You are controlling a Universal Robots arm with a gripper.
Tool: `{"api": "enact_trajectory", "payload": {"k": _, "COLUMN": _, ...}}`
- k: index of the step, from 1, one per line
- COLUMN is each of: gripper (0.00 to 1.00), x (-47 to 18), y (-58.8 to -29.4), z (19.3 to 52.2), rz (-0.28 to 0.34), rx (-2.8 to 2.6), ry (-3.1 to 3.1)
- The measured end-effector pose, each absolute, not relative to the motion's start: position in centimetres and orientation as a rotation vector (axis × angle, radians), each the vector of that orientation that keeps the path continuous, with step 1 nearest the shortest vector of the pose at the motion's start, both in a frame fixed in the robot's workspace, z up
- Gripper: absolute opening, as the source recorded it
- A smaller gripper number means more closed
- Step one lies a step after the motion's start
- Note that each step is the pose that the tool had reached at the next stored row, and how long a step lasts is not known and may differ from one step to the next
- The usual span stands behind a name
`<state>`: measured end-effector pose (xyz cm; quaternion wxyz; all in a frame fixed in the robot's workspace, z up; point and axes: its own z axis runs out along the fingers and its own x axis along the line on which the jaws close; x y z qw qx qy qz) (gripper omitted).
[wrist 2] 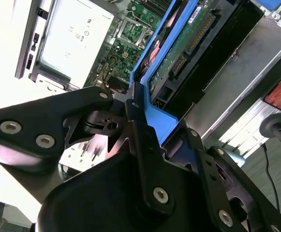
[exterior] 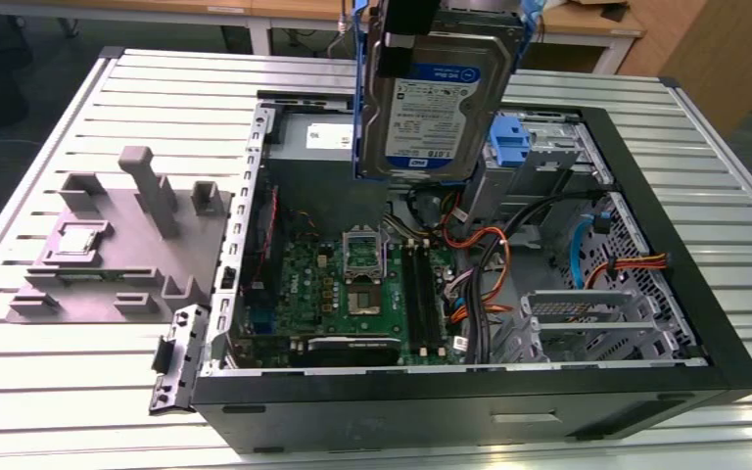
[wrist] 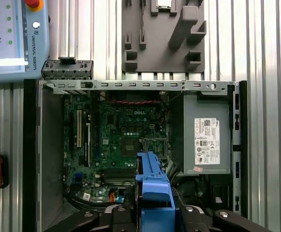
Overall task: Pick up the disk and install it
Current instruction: 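Pick up the disk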
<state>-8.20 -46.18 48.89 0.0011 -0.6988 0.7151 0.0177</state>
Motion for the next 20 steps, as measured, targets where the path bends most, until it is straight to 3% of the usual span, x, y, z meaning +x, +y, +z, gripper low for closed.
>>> {"api": "enact_trajectory", "payload": {"k": 20, "gripper": 0.37, "x": -7.60, "y": -46.17, "z": 48.89, "rz": 0.056, "rx": -2.193, "ry": 2.245}}
